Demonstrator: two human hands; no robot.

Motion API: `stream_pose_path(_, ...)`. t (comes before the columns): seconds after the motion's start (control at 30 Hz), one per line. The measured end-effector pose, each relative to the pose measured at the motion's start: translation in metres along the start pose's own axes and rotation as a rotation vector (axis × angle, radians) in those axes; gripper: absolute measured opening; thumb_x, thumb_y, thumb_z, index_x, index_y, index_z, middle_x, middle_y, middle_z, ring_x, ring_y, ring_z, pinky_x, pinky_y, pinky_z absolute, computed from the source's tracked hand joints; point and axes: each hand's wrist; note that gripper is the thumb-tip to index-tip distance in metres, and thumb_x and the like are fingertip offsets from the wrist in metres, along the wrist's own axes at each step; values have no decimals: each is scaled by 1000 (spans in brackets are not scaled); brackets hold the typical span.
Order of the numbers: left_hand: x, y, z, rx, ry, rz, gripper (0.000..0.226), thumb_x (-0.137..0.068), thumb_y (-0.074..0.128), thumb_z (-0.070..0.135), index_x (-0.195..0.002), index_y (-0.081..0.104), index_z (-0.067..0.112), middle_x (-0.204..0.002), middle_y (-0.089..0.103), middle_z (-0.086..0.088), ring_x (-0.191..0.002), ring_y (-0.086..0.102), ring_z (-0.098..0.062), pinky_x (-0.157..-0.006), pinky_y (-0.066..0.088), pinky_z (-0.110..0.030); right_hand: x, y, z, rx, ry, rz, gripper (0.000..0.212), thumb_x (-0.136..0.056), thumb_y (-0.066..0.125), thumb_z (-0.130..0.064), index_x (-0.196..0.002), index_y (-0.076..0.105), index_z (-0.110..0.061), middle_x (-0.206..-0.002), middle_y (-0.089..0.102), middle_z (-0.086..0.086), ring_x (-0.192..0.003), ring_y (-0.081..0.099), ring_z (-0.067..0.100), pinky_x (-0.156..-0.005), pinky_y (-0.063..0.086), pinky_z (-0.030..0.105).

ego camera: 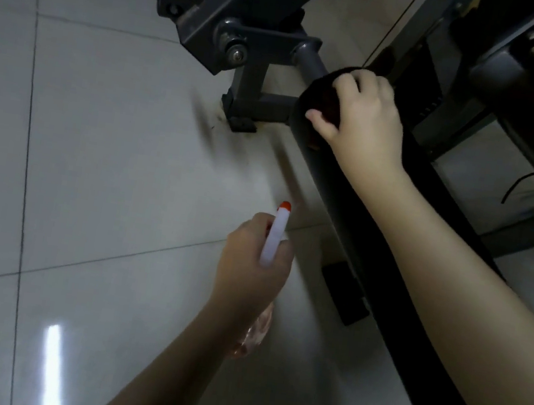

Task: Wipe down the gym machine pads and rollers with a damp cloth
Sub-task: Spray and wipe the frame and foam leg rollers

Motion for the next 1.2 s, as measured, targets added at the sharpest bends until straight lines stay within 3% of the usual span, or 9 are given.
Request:
stream_pose_path(0.23,48,-13,40,-69,-38,4,23,-93,55,18,-80,43,33,-77,53,8,-71,51,-4,-59,39,-10,41,-29,7,-44,11,-154,43,-88,63,-33,-120,51,-7,-148,31,19,-134,32,34,-103,37,42)
stream_pose_path(0.4,70,-31,75,-151,-30,-18,5,-92,54,19,-93,49,19,-80,49,5,-74,47,-11,-66,35,-18,76,-55,14,-17,-50,-301,41,-81,71,-21,-115,56,-3,-142,37,26,-130,35,42,-100,39,49)
stream_pose_path(0.47,75,-41,91,-212,10,-29,19,-93,53,18,-112,52,17,-91,49,7,-82,46,-8,-70,35,-11,78,-67,14,6,-62,-398,43,-86,66,-21,-123,53,-4,-143,38,21,-132,33,37,-103,36,44)
stream_pose_path(0.57,82,-61,119,-253,72,-36,41,-95,52,15,-135,45,10,-103,48,5,-85,40,-1,-77,31,0,75,-87,13,-2,-18,-494,40,-88,63,-25,-123,53,-8,-132,47,13,-121,42,29,-95,41,37)
stream_pose_path(0.67,87,-79,145,-276,104,-19,44,-95,51,11,-138,43,6,-104,50,0,-93,40,-5,-84,32,-9,73,-109,11,-188,148,-599,35,-87,65,-30,-114,56,-9,-116,56,11,-106,52,27,-84,48,37)
stream_pose_path(0.83,90,-106,180,-296,38,-21,39,-91,52,10,-130,48,7,-100,50,0,-90,45,-13,-86,36,-17,67,-154,-1,-685,660,-685,40,-87,66,-34,-118,60,-10,-113,62,9,-97,57,20,-81,46,27)
stream_pose_path(0.97,84,-126,224,-452,93,-210,49,-92,45,15,-140,38,7,-125,51,-9,-113,48,-22,-94,33,-21,43,-197,-14,-1014,1027,-695,40,-87,65,-38,-116,61,-10,-111,64,11,-98,61,24,-93,50,39)
stream_pose_path(1.07,73,-140,260,-576,190,-308,56,-94,38,18,-148,28,6,-134,47,-13,-120,44,-25,-98,33,-25,22,-229,-19,-1138,1129,-694,49,-86,64,-42,-122,60,-10,-112,65,11,-100,62,26,-96,48,42)
stream_pose_path(1.2,56,-162,279,-554,262,-286,63,-86,40,19,-145,35,-1,-116,57,-22,-104,53,-36,-87,42,-36,4,-255,-25,-1181,1192,-665,53,-90,60,-41,-129,53,-6,-113,63,13,-96,61,25,-85,50,33)
Point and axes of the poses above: each hand's wrist, its own x-axis away from the middle knuckle, its own y-axis out of the palm, z = x × y
